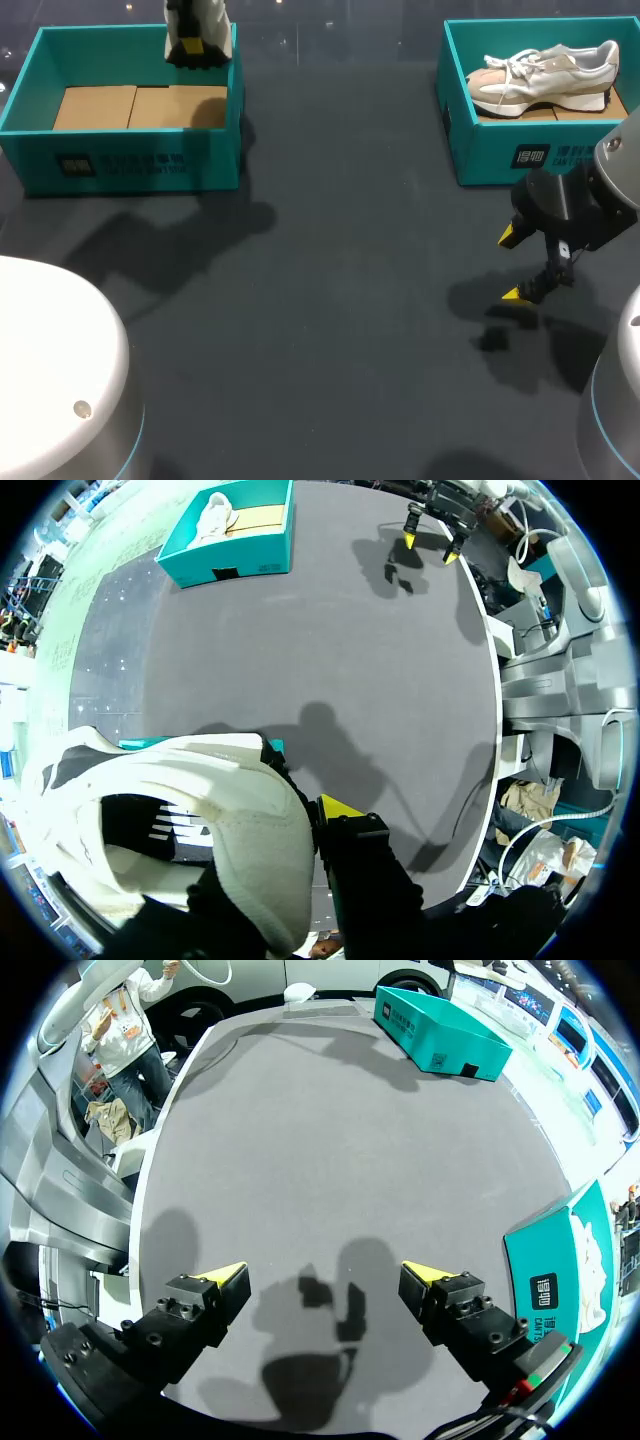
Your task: Take the shoe out of the shoebox, open the shoe tongue, remove and reinsert the insole, then place the shoe into the shoebox
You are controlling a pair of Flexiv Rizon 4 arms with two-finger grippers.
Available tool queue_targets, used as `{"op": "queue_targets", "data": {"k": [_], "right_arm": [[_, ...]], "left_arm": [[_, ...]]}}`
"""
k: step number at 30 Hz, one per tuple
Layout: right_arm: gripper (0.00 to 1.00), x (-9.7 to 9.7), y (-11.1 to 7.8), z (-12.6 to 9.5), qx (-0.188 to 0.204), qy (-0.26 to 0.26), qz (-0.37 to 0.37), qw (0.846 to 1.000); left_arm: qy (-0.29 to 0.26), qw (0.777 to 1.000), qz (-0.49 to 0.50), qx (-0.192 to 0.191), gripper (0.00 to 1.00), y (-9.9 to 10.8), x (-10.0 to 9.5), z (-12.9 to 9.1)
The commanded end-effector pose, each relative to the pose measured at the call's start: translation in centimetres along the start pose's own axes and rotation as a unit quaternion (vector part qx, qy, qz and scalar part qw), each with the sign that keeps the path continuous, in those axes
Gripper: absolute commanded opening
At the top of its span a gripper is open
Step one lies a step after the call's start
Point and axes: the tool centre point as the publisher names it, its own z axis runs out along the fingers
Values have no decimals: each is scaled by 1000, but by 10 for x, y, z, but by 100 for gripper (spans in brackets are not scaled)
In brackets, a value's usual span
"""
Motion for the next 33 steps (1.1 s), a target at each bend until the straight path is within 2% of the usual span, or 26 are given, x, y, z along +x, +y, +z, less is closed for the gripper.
{"op": "queue_targets", "data": {"k": [1,3,17,19,24,29,33], "right_arm": [[100,1,0,1,1,-2,0,1000],[100,1,0,1,1,-2,0,1000],[100,1,0,1,1,-2,0,1000],[100,1,0,1,1,-2,0,1000],[100,1,0,1,1,-2,0,1000],[100,1,0,1,1,-2,0,1000],[100,1,0,1,1,-2,0,1000]], "left_arm": [[13,1000,8,3,0,33,-30,-3],[7,999,32,-2,0,50,-40,-2],[7,999,32,-2,0,50,-40,-2],[0,1000,26,-3,0,63,-49,-1],[23,999,18,15,0,121,-82,5],[31,999,26,17,0,162,-98,21],[47,998,39,4,0,191,-110,31]]}}
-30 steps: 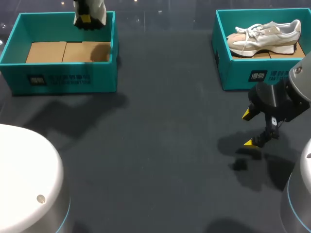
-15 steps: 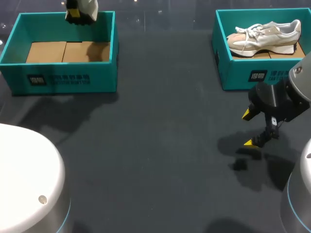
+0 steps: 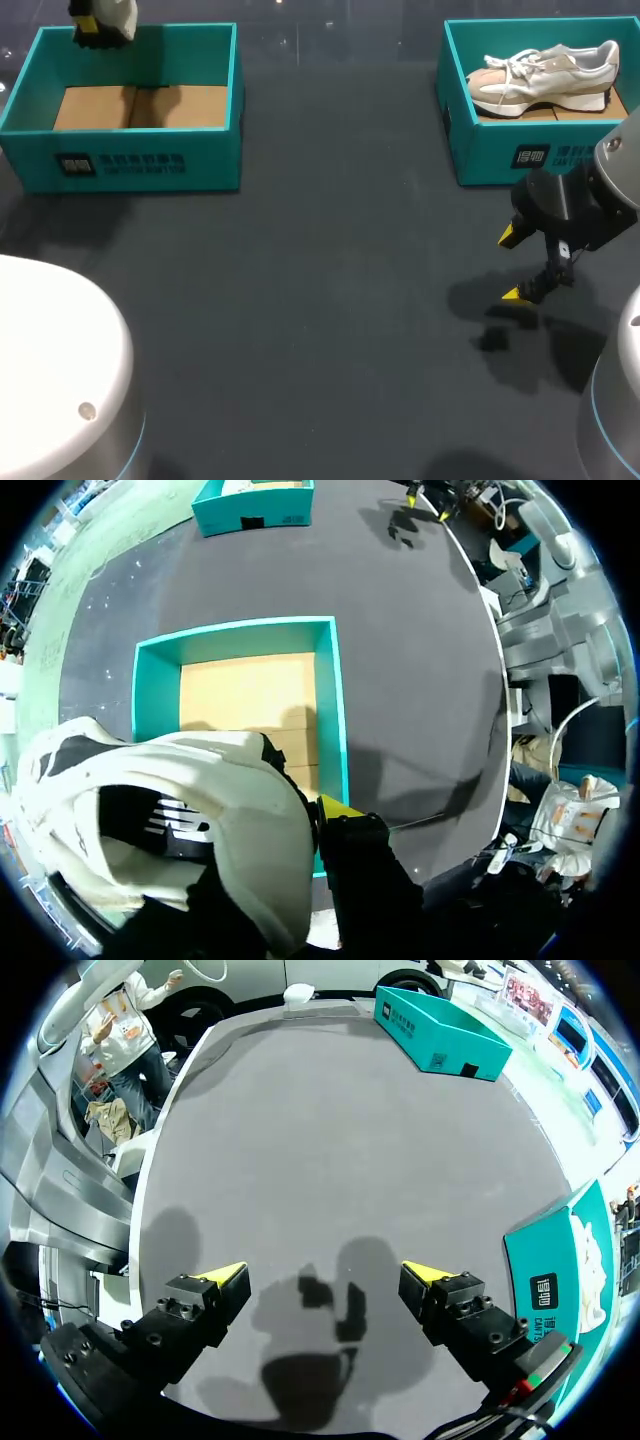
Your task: Take the shoe out of the shoebox, open the shoe tongue, remove and reinsert the insole, then place the shoe into the shoebox
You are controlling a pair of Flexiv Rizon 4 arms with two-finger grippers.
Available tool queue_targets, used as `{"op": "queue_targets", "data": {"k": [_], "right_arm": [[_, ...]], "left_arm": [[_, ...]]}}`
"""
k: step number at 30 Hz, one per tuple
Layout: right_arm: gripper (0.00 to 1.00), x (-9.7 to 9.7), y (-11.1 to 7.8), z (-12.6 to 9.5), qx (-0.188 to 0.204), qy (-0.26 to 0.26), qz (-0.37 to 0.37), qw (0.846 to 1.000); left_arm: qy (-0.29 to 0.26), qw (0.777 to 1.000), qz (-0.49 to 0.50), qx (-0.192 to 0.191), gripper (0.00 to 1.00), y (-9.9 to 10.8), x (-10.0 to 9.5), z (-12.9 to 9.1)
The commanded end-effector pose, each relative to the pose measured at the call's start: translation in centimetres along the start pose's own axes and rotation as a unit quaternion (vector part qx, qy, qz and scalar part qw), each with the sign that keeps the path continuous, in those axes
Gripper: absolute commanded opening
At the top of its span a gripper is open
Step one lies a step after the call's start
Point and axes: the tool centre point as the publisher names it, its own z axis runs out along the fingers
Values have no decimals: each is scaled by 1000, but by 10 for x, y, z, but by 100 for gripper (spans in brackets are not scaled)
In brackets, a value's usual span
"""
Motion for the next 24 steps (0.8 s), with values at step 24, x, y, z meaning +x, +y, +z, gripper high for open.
{"op": "queue_targets", "data": {"k": [24], "right_arm": [[100,1,0,1,1,-2,0,1000]], "left_arm": [[-57,973,224,-10,0,101,10,22]]}}
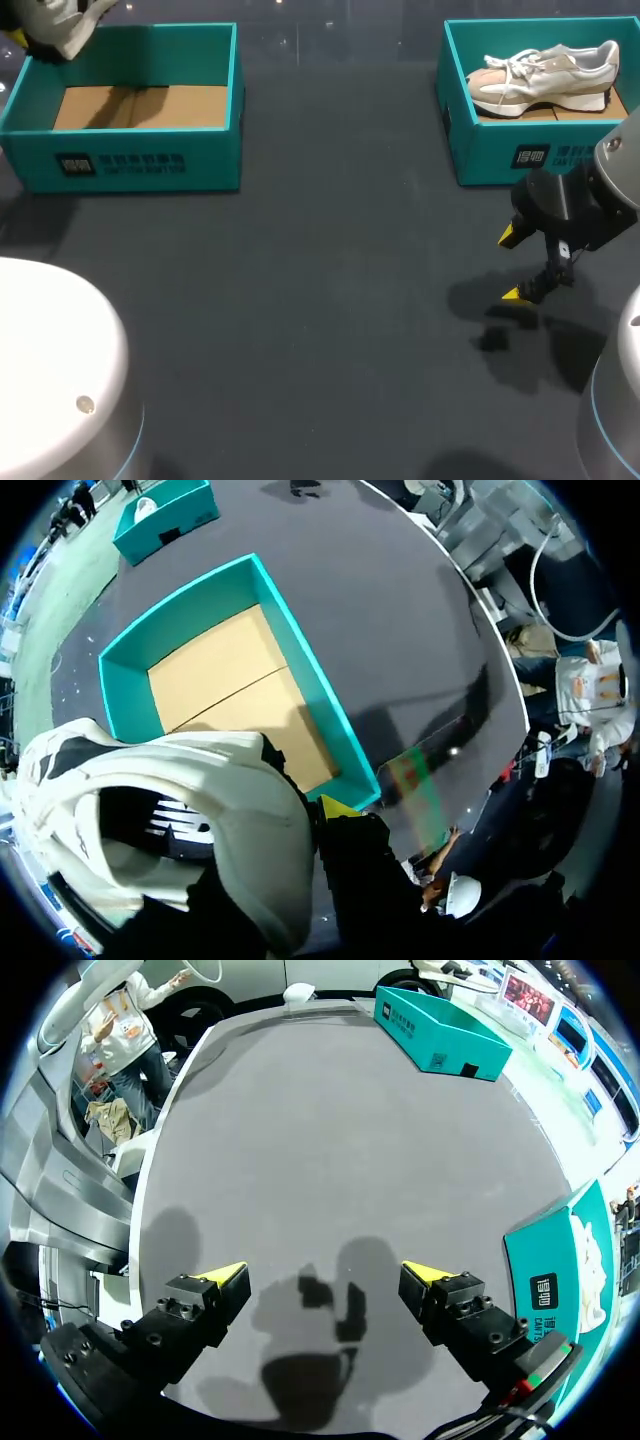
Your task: Take the shoe out of the shoebox, open the shoe tongue, remove and reinsert the insole, then place the shoe into the shoebox
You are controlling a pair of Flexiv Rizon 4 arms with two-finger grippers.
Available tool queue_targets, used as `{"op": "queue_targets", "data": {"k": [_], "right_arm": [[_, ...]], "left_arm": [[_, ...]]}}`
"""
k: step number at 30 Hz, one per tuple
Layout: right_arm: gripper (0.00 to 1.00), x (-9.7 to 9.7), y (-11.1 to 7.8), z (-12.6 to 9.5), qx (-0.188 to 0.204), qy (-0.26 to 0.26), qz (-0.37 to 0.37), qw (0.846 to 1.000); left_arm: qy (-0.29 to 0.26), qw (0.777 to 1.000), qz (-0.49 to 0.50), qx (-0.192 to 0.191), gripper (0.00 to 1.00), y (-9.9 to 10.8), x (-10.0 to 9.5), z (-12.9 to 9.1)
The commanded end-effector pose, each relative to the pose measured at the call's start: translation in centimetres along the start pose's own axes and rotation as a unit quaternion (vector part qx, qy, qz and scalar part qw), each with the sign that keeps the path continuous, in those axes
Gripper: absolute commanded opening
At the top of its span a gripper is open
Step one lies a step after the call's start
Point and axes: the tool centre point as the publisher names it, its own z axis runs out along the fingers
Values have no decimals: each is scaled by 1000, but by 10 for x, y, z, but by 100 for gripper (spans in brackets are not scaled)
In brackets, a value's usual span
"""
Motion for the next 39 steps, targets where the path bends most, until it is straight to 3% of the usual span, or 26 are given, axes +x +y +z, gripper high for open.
{"op": "queue_targets", "data": {"k": [1,7,9,12,13,16,18,30,35,37,39], "right_arm": [[100,1,0,1,1,-2,0,1000],[100,1,0,1,1,-2,0,1000],[100,1,0,1,1,-2,0,1000],[100,1,0,1,1,-2,0,1000],[100,1,0,1,1,-2,0,1000],[100,1,0,1,1,-2,0,1000],[100,1,0,1,1,-2,0,1000],[100,1,0,1,1,-2,0,1000],[100,1,0,1,1,-2,0,1000],[100,1,0,1,1,-2,0,1000],[100,1,0,1,1,-2,0,1000]], "left_arm": [[-48,999,18,-11,0,-7,15,2],[-48,999,18,-11,0,-7,15,2],[-35,991,126,16,0,-2,9,4],[-5,978,210,-10,0,8,2,5],[7,975,222,4,0,12,0,3],[32,942,330,45,0,28,-2,0],[37,918,394,28,0,40,0,0],[37,918,394,28,0,40,0,0],[62,877,477,-21,0,40,-8,0],[78,871,482,-59,0,44,-14,3],[87,864,491,-69,0,48,-18,7]]}}
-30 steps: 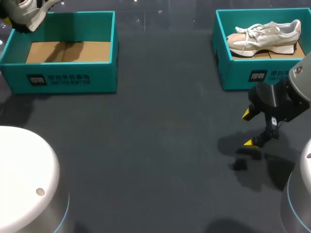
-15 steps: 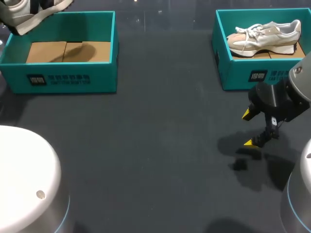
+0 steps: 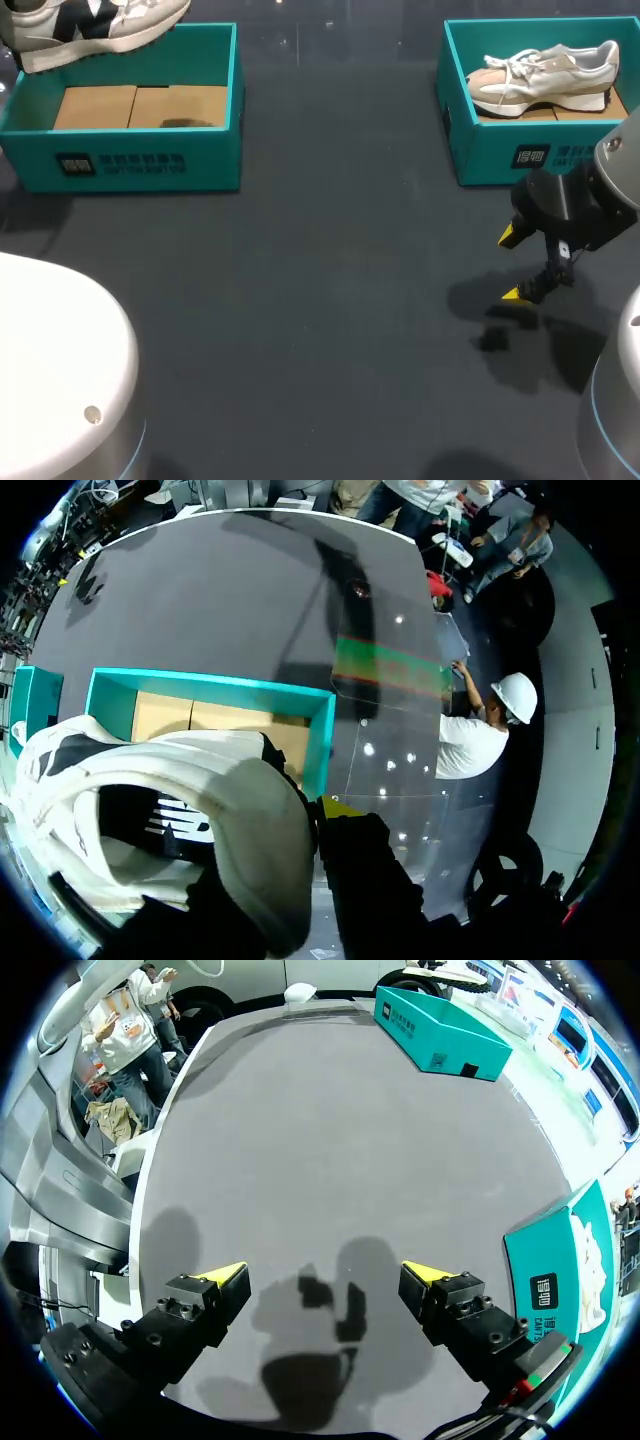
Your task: Take the shoe out of the shoebox, open the shoe tongue, remove and reinsert the insole, then place the shoe into the shoebox
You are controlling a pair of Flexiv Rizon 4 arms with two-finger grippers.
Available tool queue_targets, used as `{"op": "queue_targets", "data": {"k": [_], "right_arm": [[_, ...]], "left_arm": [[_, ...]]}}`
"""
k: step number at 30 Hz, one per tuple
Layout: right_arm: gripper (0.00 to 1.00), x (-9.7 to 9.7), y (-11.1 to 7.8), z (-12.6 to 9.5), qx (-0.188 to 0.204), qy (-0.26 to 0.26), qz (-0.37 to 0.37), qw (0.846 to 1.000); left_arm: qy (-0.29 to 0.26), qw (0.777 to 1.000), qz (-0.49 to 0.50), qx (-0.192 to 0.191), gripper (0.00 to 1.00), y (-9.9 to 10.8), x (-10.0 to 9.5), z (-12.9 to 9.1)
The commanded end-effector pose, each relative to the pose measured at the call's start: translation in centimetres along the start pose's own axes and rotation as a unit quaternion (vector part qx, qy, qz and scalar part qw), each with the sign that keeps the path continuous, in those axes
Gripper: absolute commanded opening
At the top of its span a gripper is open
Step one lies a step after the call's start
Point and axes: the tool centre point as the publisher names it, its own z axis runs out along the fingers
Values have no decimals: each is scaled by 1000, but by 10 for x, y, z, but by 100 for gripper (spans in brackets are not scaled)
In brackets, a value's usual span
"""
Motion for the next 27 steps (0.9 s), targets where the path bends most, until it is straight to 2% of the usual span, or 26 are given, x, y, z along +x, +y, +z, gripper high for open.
{"op": "queue_targets", "data": {"k": [1,4,16,27], "right_arm": [[100,1,0,1,1,-2,0,1000],[100,1,0,1,1,-2,0,1000],[100,1,0,1,1,-2,0,1000],[100,1,0,1,1,-2,0,1000]], "left_arm": [[64,997,36,-39,0,7,-6,7],[87,992,72,-63,0,11,-5,16],[87,992,72,-63,0,11,-5,16],[93,993,54,-53,0,21,-16,64]]}}
